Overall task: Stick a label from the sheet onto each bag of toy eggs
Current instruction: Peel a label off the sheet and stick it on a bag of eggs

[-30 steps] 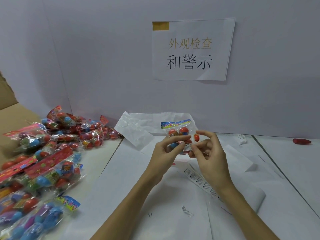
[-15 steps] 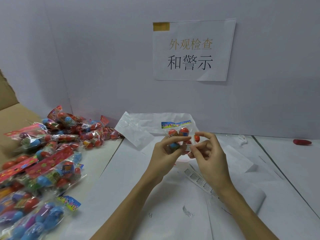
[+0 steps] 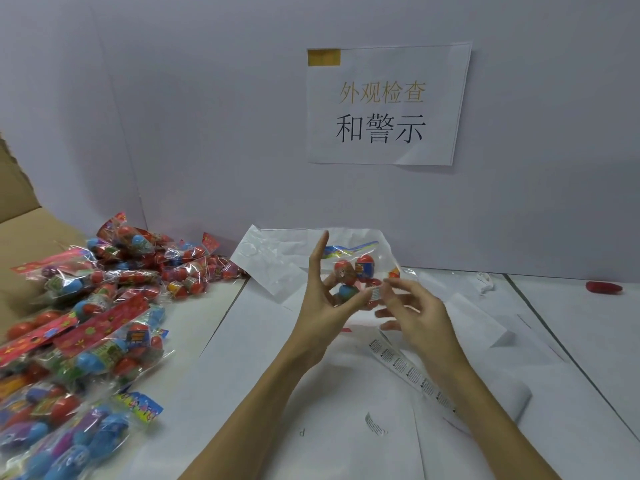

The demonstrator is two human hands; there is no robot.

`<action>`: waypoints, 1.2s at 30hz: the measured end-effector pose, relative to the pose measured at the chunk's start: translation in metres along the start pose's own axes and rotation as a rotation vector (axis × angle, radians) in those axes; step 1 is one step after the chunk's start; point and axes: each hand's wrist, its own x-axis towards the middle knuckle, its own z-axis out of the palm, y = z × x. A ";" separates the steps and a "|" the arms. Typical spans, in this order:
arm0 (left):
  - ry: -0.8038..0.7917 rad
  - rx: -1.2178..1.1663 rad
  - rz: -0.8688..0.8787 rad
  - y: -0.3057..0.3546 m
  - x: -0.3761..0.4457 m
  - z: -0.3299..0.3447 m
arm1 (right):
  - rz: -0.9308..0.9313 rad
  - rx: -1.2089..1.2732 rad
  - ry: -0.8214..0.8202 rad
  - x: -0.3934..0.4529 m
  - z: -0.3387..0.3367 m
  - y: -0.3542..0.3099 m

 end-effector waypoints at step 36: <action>0.129 -0.006 -0.252 0.003 0.009 -0.023 | -0.102 0.166 -0.154 -0.006 0.004 -0.002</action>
